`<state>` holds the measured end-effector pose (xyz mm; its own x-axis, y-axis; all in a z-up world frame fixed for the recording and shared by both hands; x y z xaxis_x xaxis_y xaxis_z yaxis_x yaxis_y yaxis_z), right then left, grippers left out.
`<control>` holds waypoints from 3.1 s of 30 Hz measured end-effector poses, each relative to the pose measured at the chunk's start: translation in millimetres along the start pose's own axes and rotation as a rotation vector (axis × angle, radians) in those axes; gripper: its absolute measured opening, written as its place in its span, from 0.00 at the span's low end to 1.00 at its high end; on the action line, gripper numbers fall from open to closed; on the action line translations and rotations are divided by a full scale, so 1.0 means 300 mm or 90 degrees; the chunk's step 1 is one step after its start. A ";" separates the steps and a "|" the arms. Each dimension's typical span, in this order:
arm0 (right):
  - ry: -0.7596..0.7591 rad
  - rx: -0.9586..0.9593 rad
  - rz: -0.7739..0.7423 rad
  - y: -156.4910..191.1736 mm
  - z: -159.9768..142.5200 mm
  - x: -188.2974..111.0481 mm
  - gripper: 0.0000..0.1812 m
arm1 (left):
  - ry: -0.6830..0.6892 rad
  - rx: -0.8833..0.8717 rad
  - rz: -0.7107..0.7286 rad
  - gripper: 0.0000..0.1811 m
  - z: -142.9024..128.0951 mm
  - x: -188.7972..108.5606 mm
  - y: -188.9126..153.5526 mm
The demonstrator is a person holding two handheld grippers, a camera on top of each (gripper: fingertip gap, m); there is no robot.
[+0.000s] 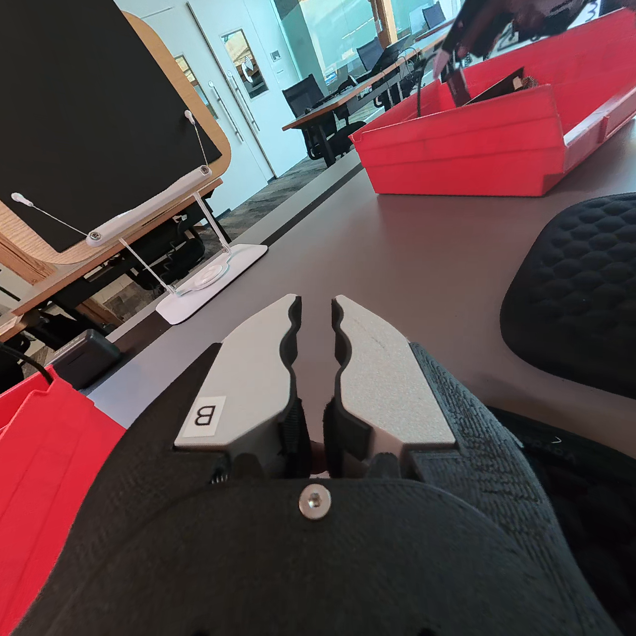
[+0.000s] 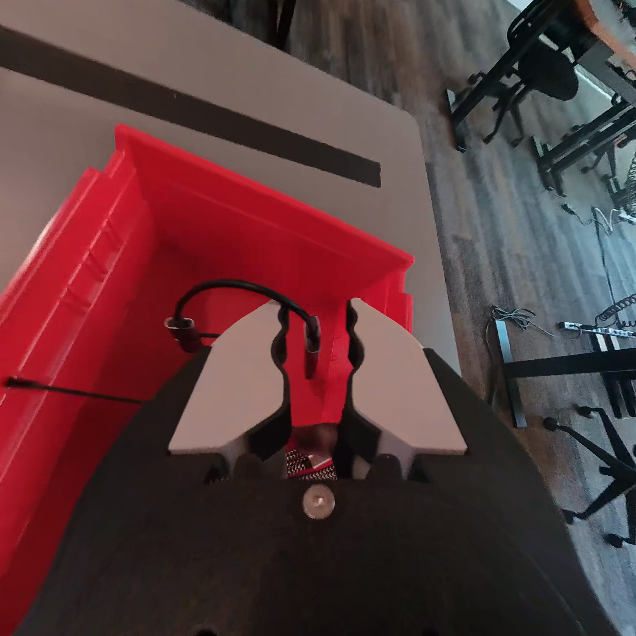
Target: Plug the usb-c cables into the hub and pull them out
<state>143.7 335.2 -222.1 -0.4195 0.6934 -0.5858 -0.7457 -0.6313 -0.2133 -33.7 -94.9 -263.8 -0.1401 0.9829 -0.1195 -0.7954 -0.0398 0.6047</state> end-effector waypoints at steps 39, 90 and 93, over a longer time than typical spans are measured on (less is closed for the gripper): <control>-0.620 0.182 0.601 0.859 -0.253 -0.627 0.61 | 0.375 -0.304 0.081 0.28 -0.376 -0.551 0.372; -0.631 0.129 0.594 0.881 -0.266 -0.638 0.55 | 0.573 -0.277 0.063 0.08 -0.517 -0.346 0.499; -0.630 0.125 0.594 0.884 -0.267 -0.638 0.54 | 0.433 -0.216 0.106 0.08 -0.387 -0.356 0.538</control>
<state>67.7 7.2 -229.2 -0.9293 0.0511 0.3657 -0.0113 -0.9939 0.1100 -215.7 -227.1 -244.8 -0.5170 0.6368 -0.5721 -0.8540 -0.3375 0.3960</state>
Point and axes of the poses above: each gripper's, where its closed fingertips meet, x out along the fingers, z out of its top, y = z × x across the jaws, the point moved 4 cm from there along -x, back along the fingers, and after that the axes turned 13 degrees about x, right-handed, at the moved point
